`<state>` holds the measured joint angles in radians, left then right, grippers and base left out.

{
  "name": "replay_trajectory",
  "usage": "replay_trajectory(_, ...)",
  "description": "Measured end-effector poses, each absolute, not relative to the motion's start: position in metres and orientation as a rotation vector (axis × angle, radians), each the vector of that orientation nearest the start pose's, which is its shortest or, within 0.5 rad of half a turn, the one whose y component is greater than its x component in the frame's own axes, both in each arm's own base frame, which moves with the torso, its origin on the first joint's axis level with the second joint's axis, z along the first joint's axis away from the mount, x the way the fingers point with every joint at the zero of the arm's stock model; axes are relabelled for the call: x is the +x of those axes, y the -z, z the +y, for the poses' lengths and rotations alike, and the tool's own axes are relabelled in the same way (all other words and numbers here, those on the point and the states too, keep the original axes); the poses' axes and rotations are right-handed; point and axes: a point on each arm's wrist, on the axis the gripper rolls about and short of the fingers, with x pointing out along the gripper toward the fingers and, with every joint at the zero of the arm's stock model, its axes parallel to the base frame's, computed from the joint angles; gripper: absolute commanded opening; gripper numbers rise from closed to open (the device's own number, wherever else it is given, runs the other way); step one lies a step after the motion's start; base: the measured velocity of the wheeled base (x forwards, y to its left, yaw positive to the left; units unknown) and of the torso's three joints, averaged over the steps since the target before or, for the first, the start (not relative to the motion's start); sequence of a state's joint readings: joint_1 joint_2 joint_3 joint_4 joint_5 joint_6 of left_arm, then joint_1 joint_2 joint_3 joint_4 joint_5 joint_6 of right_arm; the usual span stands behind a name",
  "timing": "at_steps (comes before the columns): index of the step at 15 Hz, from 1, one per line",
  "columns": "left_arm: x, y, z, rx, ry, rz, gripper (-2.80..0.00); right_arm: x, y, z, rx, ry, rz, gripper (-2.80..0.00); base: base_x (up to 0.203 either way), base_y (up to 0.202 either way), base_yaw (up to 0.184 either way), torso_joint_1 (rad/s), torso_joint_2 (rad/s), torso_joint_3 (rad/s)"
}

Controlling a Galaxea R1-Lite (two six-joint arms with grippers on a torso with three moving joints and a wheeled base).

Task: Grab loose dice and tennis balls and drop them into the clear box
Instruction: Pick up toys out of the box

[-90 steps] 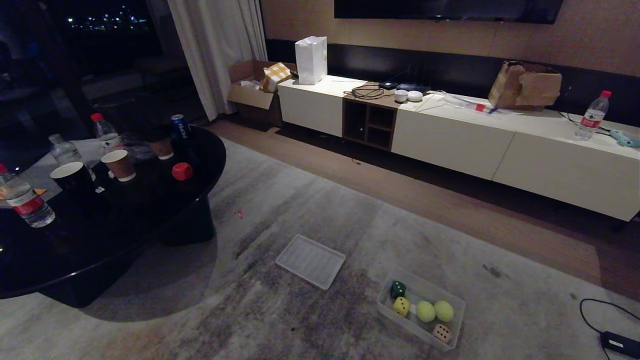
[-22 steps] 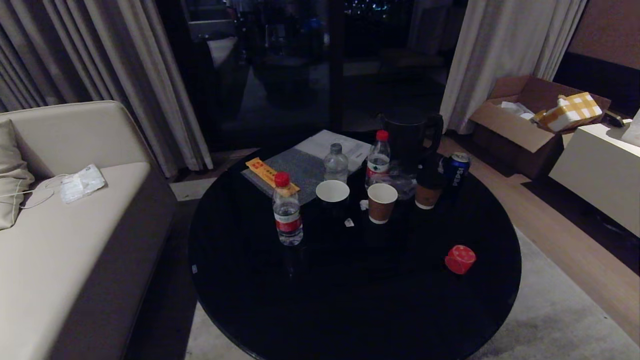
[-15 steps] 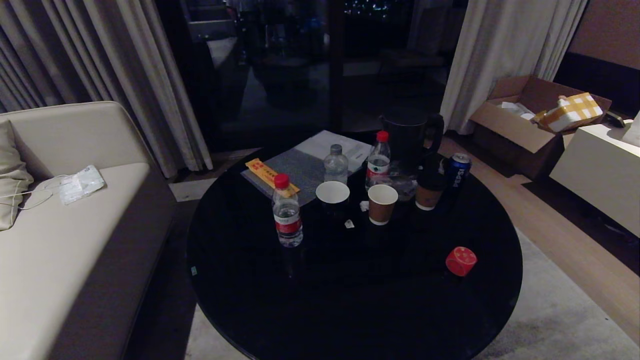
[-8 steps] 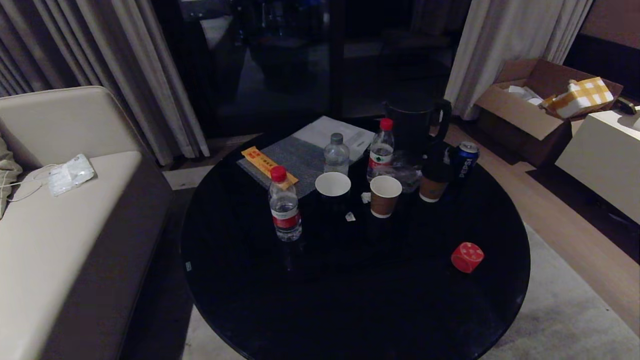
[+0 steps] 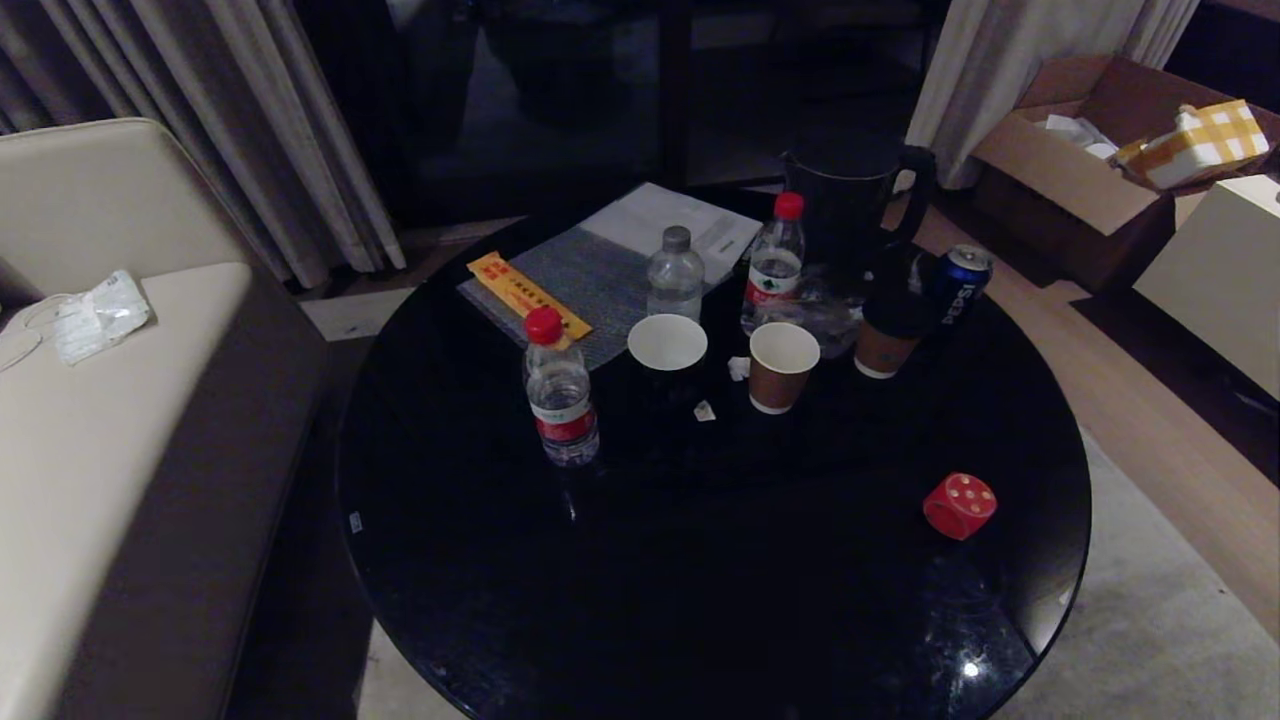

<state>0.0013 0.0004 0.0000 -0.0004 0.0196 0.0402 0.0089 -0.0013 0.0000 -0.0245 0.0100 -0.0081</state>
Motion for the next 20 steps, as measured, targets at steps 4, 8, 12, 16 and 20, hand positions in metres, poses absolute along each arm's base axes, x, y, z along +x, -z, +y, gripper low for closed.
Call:
replay_trajectory(4,-0.023,-0.075,0.0,0.033,-0.022,0.0,-2.8,-0.023,-0.078,0.0,-0.004,-0.015,-0.022,-2.8,0.0,0.0,0.0,0.002,0.0,-0.02)
replay_trajectory(8,-0.023,-0.075,0.0,0.034,-0.022,0.0,-2.8,-0.027,-0.093,0.0,-0.017,-0.019,-0.018,-2.8,0.0,0.0,0.0,0.0,0.0,0.0)
replay_trajectory(12,-0.023,-0.075,0.0,0.034,-0.022,0.001,-2.8,-0.015,-0.147,0.0,0.001,-0.033,0.125,-2.8,0.0,0.0,0.0,0.0,0.0,0.0)
replay_trajectory(16,-0.023,-0.075,0.0,0.033,-0.022,0.0,-2.8,0.044,-0.181,0.001,0.044,-0.044,0.351,-2.8,0.0,0.0,0.0,0.0,0.0,0.0)
replay_trajectory(20,-0.023,-0.075,0.0,0.034,-0.022,0.0,-2.8,0.121,-0.184,0.007,0.095,-0.066,0.526,-2.8,0.0,0.0,0.0,0.0,0.0,0.0)
